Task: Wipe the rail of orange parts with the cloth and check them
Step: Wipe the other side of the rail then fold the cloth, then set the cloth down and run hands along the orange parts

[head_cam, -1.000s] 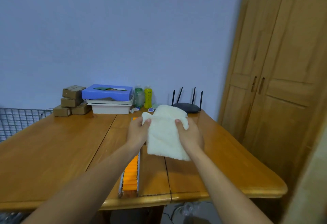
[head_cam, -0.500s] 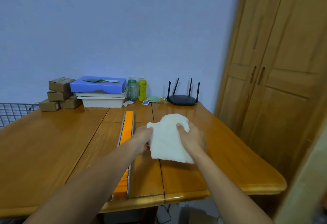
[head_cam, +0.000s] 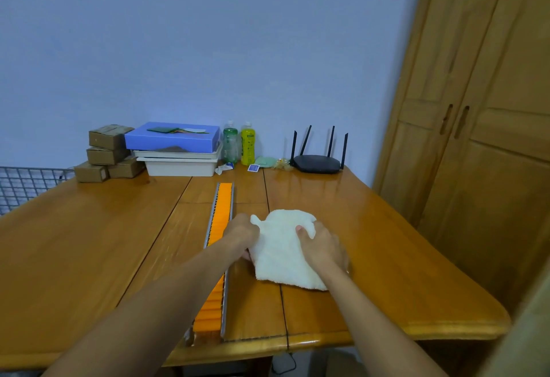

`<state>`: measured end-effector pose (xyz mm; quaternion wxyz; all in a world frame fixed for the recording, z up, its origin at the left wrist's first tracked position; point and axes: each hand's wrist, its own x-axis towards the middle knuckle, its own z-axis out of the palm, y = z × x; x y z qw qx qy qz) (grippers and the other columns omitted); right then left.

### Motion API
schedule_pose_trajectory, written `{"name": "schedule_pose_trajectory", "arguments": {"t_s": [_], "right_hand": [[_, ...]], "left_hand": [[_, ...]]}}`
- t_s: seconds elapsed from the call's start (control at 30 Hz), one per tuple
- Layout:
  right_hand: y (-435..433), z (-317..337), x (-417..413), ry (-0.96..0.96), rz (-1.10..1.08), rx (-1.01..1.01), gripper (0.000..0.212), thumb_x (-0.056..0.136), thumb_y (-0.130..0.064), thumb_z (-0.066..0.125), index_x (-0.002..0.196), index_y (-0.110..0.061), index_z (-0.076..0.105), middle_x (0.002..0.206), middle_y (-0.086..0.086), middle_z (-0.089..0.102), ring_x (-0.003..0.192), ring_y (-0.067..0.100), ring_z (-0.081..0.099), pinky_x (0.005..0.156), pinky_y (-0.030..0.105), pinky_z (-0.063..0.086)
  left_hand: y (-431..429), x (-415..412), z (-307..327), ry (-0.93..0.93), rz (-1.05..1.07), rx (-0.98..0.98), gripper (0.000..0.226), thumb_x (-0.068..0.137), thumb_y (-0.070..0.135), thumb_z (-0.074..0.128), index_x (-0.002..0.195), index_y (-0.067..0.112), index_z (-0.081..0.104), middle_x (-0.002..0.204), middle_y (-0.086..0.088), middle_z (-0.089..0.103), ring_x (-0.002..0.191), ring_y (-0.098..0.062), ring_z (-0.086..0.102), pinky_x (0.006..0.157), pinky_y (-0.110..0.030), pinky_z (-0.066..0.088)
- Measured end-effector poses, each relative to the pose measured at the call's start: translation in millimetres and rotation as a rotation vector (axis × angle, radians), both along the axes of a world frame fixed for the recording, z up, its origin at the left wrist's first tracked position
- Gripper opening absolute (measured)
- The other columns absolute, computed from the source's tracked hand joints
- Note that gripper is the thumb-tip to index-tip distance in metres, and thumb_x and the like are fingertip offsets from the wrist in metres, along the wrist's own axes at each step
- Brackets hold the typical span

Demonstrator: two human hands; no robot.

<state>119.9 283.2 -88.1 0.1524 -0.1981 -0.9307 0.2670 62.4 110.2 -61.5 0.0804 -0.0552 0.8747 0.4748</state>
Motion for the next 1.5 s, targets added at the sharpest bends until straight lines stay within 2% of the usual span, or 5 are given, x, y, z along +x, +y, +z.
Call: {"name": "schedule_pose_trajectory", "arguments": {"t_s": [0.83,1.03,1.2,1.33,1.5], "right_hand": [[-1.9,-27.0,-11.2,-0.026,-0.005,0.22,0.061,0.1,-0.064,0.033,0.148,-0.028,0.043,0.136,0.002,0.058,0.123,0.023,0.049,0.097,0.039,0.04],[-5.0,-27.2,-8.5,-0.035,-0.013,0.251,0.06,0.1,-0.063,0.032,0.148,-0.028,0.044,0.135,0.002,0.057,0.122,0.023,0.049,0.096,0.039,0.04],[-5.6,-22.4,-7.6,-0.04,-0.028,0.286,0.061,0.099,-0.064,0.034,0.147,-0.027,0.044,0.134,0.002,0.057,0.121,0.023,0.049,0.097,0.037,0.039],[-15.9,-10.7,-14.6,0.048,-0.032,0.371,0.046,0.098,-0.051,0.048,0.134,-0.021,0.052,0.126,0.001,0.058,0.114,0.02,0.05,0.094,0.033,0.038],[-48.9,7.1,-30.7,0.179,0.146,0.458,0.025,0.097,-0.029,0.053,0.119,-0.019,0.057,0.115,0.0,0.059,0.104,0.019,0.051,0.087,0.032,0.038]], "left_hand": [[4.6,-7.9,-21.5,0.046,-0.075,-0.232,0.046,0.104,0.006,0.044,0.149,0.011,0.041,0.135,-0.018,0.053,0.11,-0.043,0.063,0.075,-0.055,0.064],[8.7,-3.4,-24.7,0.16,-0.099,-0.379,0.039,0.103,0.013,0.051,0.142,0.008,0.047,0.131,-0.015,0.06,0.113,-0.034,0.062,0.081,-0.039,0.058],[-7.7,2.1,-17.3,0.136,-0.064,-0.224,0.034,0.101,0.012,0.051,0.135,0.008,0.05,0.114,-0.016,0.065,0.086,-0.035,0.073,0.069,-0.044,0.065],[-42.2,-5.2,-3.2,0.265,0.004,-0.053,0.018,0.102,0.017,0.053,0.119,0.015,0.056,0.096,-0.012,0.067,0.061,-0.029,0.072,0.059,-0.041,0.064],[-91.7,-26.1,-9.0,0.366,0.073,-0.217,0.016,0.103,0.022,0.052,0.113,0.019,0.063,0.092,-0.001,0.066,0.077,-0.017,0.065,0.064,-0.035,0.06]]}}
